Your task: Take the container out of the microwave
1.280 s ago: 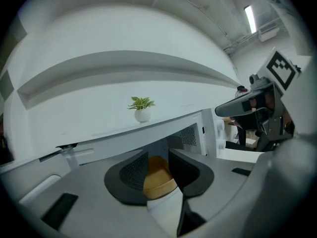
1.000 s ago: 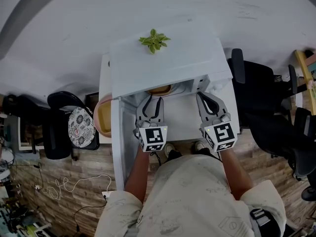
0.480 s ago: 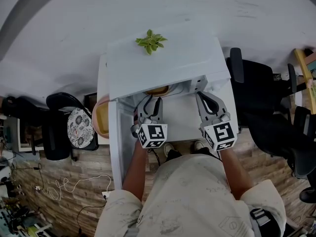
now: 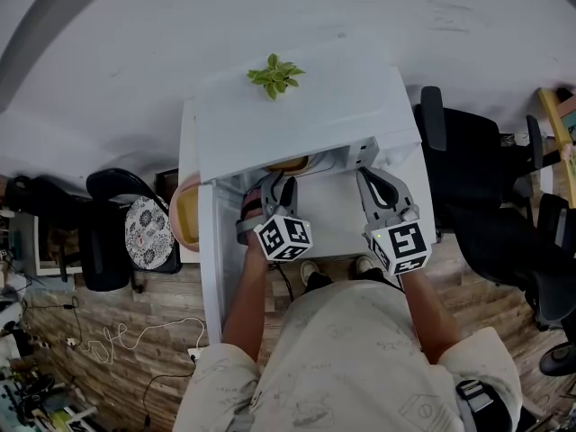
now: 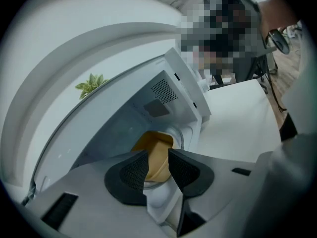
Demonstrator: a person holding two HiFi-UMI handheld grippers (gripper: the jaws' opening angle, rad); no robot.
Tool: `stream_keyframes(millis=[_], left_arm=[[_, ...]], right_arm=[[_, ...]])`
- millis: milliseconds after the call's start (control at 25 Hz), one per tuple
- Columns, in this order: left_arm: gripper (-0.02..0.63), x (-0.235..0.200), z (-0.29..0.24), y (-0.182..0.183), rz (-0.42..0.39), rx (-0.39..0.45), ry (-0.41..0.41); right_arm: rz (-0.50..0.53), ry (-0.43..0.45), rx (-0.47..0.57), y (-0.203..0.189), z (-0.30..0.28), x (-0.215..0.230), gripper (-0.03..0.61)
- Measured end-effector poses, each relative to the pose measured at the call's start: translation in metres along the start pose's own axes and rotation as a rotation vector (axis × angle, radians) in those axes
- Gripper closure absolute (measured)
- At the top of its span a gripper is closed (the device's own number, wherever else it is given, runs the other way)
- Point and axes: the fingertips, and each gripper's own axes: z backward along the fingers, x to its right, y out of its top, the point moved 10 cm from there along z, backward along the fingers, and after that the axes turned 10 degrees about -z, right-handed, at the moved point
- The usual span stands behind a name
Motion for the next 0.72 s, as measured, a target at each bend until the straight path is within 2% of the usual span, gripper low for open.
stream_keyframes(millis=[280, 720], left_arm=[[0.482, 0.005, -0.010, -0.002, -0.102, -0.060, -0.055], [0.482, 0.011, -0.025, -0.004, -0.193, -0.124, -0.127]], right_arm=[[-0.007, 0.004, 0.000, -0.002, 0.001, 0.000, 0.564], [-0.014, 0.000, 0.001, -0.002, 0.003, 0.005, 0.563]])
